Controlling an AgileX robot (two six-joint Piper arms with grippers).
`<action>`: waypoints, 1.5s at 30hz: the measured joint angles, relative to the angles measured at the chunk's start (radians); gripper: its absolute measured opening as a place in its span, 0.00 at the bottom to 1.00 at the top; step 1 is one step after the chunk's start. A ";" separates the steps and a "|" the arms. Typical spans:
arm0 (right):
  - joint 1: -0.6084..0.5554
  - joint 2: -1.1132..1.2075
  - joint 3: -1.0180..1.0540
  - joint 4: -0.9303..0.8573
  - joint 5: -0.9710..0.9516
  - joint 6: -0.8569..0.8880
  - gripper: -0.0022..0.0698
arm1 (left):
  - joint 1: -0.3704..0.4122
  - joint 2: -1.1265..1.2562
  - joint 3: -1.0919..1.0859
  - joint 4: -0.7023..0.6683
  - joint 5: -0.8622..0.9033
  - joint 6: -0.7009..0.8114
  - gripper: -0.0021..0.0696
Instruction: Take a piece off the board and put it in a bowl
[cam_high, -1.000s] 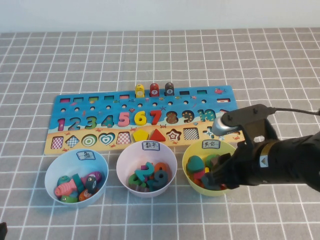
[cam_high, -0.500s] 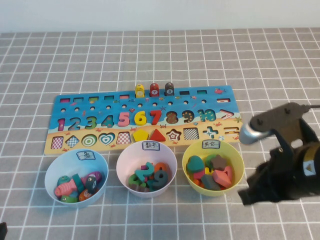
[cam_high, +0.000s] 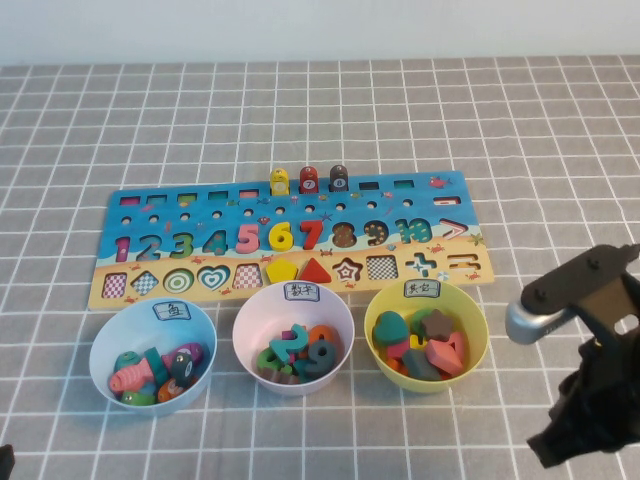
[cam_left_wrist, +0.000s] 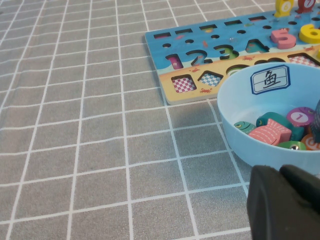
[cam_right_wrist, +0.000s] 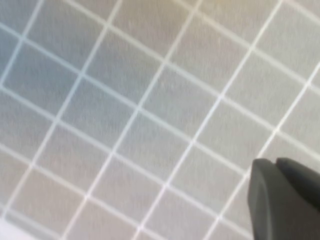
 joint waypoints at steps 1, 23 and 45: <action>0.000 0.000 0.000 0.000 -0.015 -0.002 0.01 | 0.000 0.000 0.000 0.000 0.000 0.000 0.03; -0.459 -0.644 0.661 -0.085 -0.770 -0.004 0.01 | 0.000 0.000 0.000 0.000 0.000 0.000 0.03; -0.631 -1.212 0.847 -0.011 -0.686 -0.001 0.01 | 0.000 0.000 0.000 0.000 0.000 0.000 0.03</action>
